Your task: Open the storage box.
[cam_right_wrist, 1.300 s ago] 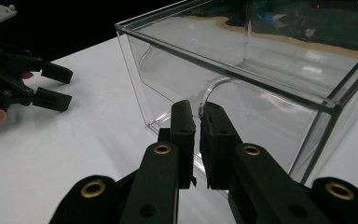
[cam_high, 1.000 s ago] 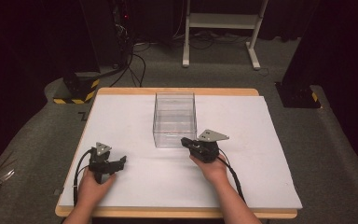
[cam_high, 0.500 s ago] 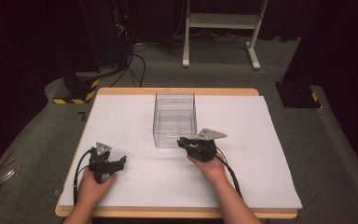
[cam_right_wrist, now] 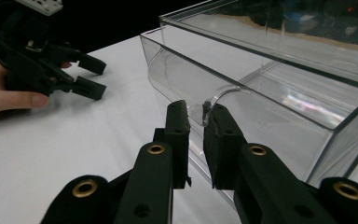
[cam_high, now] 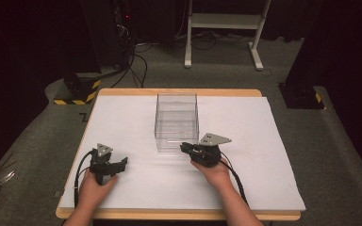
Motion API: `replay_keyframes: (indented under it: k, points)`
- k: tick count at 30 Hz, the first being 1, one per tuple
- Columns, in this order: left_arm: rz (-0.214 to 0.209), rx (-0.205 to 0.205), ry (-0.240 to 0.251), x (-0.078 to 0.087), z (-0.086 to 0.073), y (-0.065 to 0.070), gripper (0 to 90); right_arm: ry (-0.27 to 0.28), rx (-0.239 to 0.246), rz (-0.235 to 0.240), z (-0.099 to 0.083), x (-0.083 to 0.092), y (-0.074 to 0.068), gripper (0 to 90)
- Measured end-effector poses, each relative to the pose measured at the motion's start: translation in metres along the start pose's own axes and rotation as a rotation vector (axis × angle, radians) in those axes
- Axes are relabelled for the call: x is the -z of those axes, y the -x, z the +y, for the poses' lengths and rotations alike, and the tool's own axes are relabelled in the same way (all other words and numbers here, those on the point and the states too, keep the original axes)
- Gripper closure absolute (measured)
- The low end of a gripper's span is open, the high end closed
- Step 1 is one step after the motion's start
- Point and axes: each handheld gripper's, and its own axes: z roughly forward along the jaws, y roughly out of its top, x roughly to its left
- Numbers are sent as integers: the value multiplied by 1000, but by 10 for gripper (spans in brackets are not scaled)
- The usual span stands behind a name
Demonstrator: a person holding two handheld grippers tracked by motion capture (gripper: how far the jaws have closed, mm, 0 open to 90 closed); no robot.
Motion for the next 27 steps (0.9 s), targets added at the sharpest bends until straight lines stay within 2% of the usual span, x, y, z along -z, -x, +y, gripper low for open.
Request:
replay_keyframes:
  k: [6, 12, 27]
  points:
    - [0, 0, 0, 0, 0, 0, 189, -4, 25, 9, -3, 5, -13, 812]
    - [0, 0, 0, 0, 0, 0, 189, -10, 26, 14, -7, 11, -21, 821]
    - [0, 0, 0, 0, 0, 0, 189, -13, 28, 46, -16, 27, -31, 828]
